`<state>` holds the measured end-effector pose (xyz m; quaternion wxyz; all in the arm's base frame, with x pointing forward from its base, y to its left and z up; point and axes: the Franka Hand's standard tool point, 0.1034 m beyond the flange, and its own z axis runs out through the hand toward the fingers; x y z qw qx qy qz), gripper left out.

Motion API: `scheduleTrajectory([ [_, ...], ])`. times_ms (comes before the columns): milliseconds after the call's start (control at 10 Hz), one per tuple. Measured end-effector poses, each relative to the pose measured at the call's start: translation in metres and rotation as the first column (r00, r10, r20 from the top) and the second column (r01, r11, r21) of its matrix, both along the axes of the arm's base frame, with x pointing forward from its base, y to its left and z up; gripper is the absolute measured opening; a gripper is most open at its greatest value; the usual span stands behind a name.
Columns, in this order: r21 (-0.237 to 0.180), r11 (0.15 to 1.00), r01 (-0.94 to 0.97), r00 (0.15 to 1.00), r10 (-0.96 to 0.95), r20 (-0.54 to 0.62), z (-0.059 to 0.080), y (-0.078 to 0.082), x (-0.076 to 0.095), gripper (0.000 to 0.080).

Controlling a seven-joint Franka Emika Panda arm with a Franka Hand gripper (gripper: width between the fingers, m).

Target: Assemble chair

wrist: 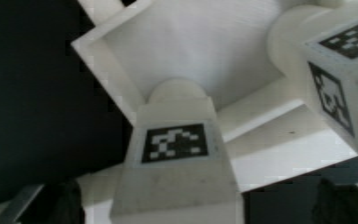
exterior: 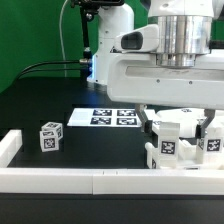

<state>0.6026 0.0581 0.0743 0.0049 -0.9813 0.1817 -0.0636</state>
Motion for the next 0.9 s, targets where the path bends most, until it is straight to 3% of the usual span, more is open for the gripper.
scheduleTrajectory([
  [100,0.001,1.000,0.007,1.000,-0.007,0.000,-0.0001,0.0000,0.0000,0.0649],
  [200,0.004,0.999,0.036,0.999,-0.036,0.000,-0.0003,0.0000,-0.0001,0.0518],
  [300,0.007,0.999,0.050,0.999,-0.050,0.000,-0.0005,0.0000,-0.0002,0.0518],
  [400,0.018,0.991,0.130,0.992,-0.130,0.000,-0.0009,0.0001,-0.0004,0.0334],
  [500,0.028,0.976,0.217,0.976,-0.217,-0.002,-0.0012,-0.0002,-0.0005,0.0284],
  [600,0.054,0.910,0.412,0.911,-0.412,-0.016,-0.0018,-0.0005,-0.0017,0.0284],
  [900,0.137,0.547,0.826,0.558,-0.827,-0.068,-0.0008,0.0002,0.0007,0.0284],
])
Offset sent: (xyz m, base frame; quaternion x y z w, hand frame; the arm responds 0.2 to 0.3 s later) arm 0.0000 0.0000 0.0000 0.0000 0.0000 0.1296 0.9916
